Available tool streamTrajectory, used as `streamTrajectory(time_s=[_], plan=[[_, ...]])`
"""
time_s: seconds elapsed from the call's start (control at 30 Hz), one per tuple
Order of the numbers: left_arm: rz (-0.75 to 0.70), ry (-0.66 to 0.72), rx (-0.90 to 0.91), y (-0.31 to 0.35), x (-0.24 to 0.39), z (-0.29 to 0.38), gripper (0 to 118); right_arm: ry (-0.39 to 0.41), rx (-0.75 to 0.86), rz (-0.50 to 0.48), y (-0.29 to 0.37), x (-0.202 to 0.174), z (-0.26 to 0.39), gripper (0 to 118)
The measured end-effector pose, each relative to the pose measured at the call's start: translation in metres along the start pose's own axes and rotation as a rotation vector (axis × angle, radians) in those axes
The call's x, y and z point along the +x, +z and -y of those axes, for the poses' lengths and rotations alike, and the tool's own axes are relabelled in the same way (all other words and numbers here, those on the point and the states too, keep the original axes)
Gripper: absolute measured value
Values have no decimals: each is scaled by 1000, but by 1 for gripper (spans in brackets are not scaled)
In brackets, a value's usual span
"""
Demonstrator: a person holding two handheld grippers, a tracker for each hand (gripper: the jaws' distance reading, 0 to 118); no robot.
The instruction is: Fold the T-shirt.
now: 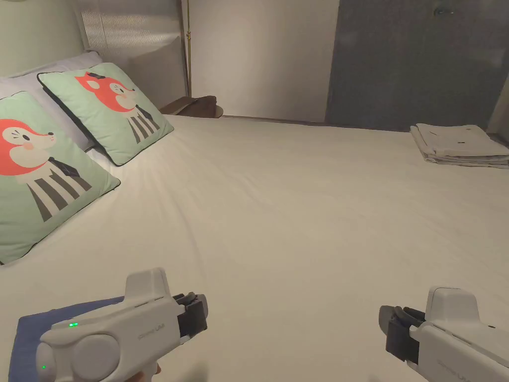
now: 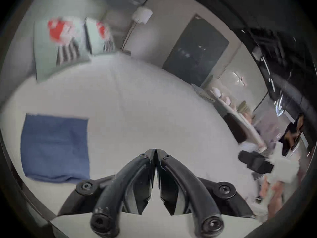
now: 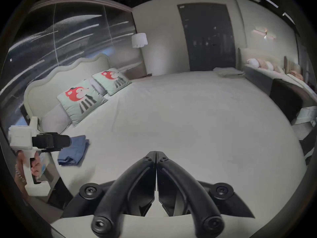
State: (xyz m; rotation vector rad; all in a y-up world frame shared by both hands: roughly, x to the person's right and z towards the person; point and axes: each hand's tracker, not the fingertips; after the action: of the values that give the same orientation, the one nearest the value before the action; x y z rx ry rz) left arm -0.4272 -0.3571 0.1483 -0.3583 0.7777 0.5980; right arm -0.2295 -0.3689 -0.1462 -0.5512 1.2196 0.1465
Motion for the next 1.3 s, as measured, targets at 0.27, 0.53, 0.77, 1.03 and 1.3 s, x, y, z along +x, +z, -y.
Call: streamTrajectory(time_s=[0.27, 0.53, 0.77, 1.03, 1.3], plan=[[-111, -246, 381, -4, 106, -9, 0, 97, 305, 218, 39, 19, -24, 0], [-139, -344, 551, 7, 153, -28, 0, 173, 546, 350, 69, 25, -64, 0], [-131, -312, 556, 7, 157, -33, 0, 176, 588, 353, 78, 23, -77, 0], [-134, -319, 556, 5, 152, -36, 0, 181, 582, 351, 74, 22, -75, 0], [-145, -320, 560, 6, 149, -36, 0, 185, 582, 347, 72, 22, -76, 0]])
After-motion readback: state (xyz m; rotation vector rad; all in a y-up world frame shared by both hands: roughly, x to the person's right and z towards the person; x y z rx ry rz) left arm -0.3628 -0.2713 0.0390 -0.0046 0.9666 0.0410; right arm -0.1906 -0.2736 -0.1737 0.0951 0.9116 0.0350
